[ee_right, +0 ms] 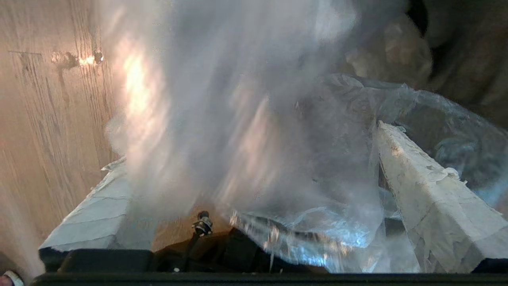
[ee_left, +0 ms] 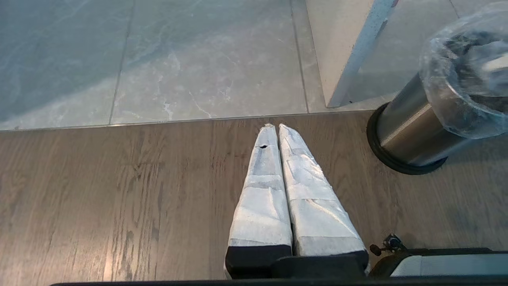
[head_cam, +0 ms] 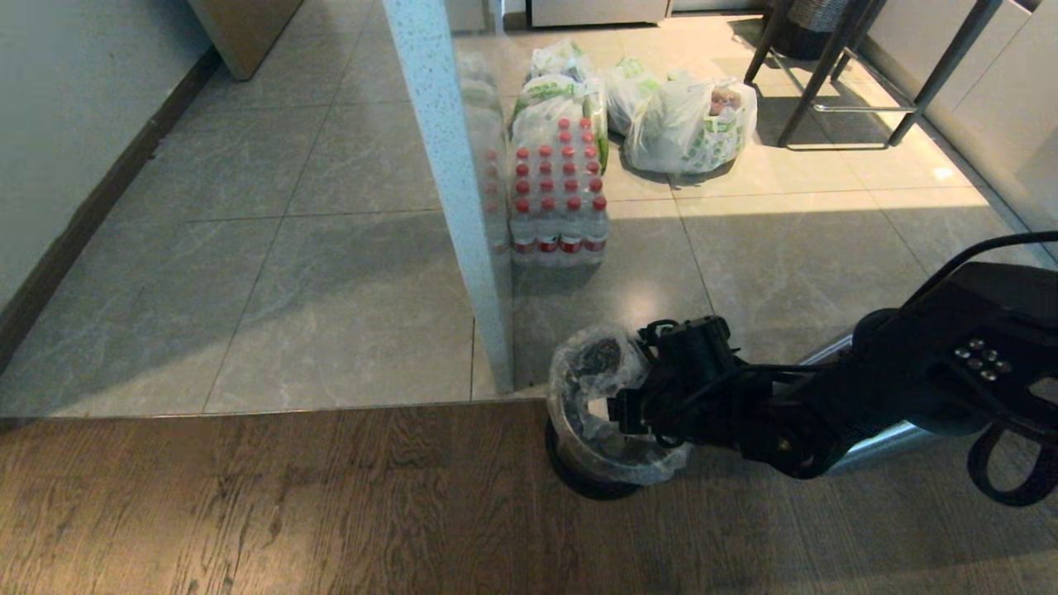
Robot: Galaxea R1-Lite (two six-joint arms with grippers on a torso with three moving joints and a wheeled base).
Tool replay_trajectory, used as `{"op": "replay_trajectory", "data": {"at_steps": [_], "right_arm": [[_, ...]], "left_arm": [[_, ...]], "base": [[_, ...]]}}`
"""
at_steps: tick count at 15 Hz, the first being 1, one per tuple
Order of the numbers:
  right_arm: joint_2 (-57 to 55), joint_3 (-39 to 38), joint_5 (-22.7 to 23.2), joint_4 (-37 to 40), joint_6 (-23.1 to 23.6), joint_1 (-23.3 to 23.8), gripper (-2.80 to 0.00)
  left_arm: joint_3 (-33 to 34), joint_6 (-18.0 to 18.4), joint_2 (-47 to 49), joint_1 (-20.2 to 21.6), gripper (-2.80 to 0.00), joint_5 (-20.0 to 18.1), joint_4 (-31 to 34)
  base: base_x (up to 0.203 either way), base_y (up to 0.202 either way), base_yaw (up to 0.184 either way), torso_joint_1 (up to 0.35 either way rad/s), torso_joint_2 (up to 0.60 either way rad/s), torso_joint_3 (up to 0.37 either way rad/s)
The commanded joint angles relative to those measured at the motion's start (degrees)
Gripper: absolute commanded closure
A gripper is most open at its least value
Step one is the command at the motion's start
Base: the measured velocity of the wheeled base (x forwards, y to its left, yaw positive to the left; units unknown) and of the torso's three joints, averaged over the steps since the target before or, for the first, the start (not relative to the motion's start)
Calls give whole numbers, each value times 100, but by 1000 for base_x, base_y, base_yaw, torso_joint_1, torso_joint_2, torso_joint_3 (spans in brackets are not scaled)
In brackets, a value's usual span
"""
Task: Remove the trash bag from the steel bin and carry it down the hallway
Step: Pick up the trash bag
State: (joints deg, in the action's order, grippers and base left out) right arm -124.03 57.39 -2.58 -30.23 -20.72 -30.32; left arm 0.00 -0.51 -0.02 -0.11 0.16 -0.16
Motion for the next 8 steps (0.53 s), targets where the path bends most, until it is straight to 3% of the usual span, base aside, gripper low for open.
{"op": "replay_trajectory", "data": {"at_steps": [1,8], "right_arm": [[-165,71,4,-27,-11,0,-280],[-411,282,21,-27,-63,-53,-280]], "left_arm": [[9,-2,2,2,0,2,-2],[0,-2,-6,2,0,2,-2]], "base": [[0,0,0,0,0,0],[0,0,0,0,0,0]]}}
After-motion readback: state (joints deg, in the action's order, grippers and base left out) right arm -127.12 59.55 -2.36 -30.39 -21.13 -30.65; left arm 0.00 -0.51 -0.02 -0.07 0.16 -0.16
